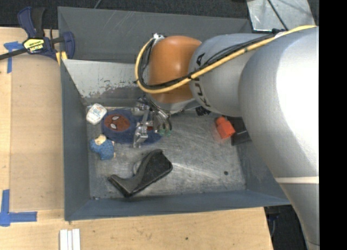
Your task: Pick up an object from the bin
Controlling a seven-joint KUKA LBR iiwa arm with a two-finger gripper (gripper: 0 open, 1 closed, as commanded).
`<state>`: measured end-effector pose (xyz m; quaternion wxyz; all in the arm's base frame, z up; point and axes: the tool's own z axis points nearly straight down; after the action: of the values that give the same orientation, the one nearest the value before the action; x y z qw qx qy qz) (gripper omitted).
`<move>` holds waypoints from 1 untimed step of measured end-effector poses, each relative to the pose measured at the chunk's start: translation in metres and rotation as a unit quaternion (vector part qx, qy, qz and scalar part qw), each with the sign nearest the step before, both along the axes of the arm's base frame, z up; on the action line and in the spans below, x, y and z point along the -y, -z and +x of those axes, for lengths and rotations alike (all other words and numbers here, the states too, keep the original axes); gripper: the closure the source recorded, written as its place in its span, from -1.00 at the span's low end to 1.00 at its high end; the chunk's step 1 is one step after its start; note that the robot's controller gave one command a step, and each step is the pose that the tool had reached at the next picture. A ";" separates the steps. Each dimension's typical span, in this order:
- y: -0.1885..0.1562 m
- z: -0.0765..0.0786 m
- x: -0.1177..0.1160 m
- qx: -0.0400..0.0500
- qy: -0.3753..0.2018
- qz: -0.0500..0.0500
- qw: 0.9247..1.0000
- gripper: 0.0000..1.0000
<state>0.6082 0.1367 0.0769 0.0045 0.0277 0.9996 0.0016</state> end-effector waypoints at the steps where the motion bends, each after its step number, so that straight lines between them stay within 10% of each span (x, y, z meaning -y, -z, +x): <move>1: -0.095 0.009 0.002 0.001 0.010 0.000 1.000 1.00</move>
Offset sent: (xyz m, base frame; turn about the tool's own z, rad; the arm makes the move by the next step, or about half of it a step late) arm 0.0057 -0.0011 0.0888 0.0219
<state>0.6170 0.1352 0.1717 0.0057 0.0380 0.9993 0.0013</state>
